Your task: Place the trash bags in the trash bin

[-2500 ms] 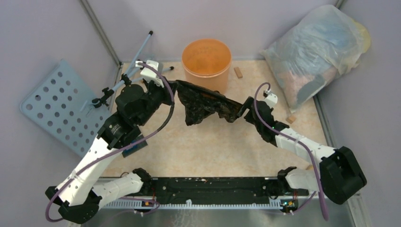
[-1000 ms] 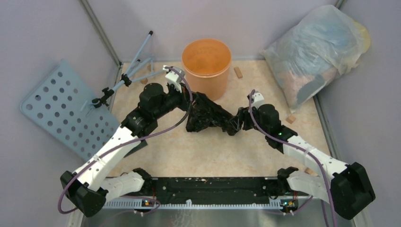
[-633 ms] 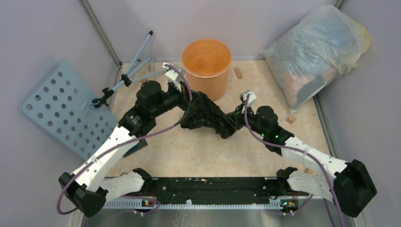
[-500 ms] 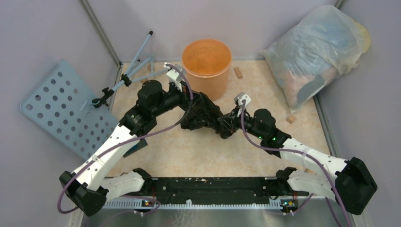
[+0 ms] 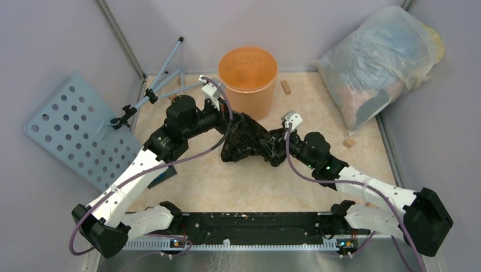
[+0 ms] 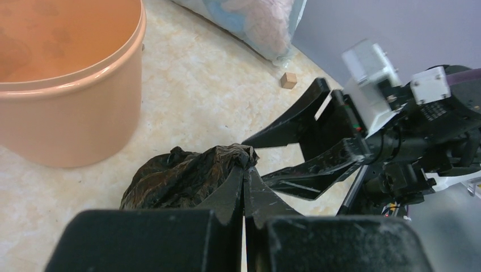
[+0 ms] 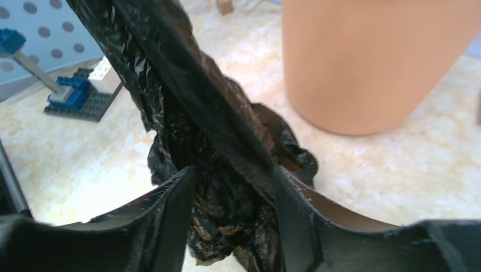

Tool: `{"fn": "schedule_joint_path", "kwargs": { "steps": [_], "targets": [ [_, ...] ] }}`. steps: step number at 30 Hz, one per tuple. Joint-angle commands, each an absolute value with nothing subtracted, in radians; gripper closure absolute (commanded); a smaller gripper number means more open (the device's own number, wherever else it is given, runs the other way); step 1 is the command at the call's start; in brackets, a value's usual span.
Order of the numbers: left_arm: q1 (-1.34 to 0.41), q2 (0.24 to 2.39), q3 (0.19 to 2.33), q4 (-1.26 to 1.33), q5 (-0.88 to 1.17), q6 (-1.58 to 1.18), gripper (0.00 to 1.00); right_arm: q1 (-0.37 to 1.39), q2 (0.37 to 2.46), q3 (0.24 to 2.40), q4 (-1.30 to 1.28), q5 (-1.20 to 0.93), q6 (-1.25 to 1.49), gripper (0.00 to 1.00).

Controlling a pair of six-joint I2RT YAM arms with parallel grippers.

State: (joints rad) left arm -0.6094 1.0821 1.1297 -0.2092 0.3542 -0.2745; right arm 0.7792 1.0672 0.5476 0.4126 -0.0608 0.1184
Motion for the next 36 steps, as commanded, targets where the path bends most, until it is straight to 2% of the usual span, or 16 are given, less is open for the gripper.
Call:
{"fn": "schedule_joint_path", "kwargs": {
  "steps": [1, 5, 10, 20, 27, 30, 32, 35, 36],
  "targets": [
    [-0.608, 1.044, 1.150, -0.205, 0.365, -0.268, 1.00, 0.790, 0.960, 0.541, 0.372, 0.055, 0.049, 0.42],
    [-0.609, 1.029, 1.143, -0.220, 0.372, -0.264, 1.00, 0.790, 0.934, 0.532, 0.320, 0.114, 0.012, 0.35],
    [-0.608, 1.010, 1.140, -0.240, 0.362, -0.254, 1.00, 0.788, 0.970, 0.559, 0.293, 0.075, -0.043, 0.35],
    [-0.609, 0.979, 1.134, -0.249, 0.357, -0.240, 1.00, 0.789, 1.070, 0.605, 0.298, -0.074, -0.066, 0.38],
    [-0.609, 0.979, 1.134, -0.255, 0.360, -0.231, 1.00, 0.789, 1.115, 0.636, 0.346, -0.082, -0.044, 0.46],
    [-0.609, 0.979, 1.132, -0.258, 0.360, -0.227, 1.00, 0.789, 1.135, 0.656, 0.358, -0.101, -0.033, 0.56],
    [-0.608, 0.978, 1.132, -0.261, 0.356, -0.223, 1.00, 0.789, 1.149, 0.674, 0.356, -0.110, -0.029, 0.71],
    [-0.608, 0.974, 1.132, -0.266, 0.348, -0.215, 1.00, 0.789, 1.160, 0.692, 0.347, -0.084, -0.014, 1.00],
    [-0.609, 0.972, 1.132, -0.268, 0.344, -0.213, 1.00, 0.789, 1.157, 0.696, 0.346, -0.053, -0.009, 1.00]
  ]
}}
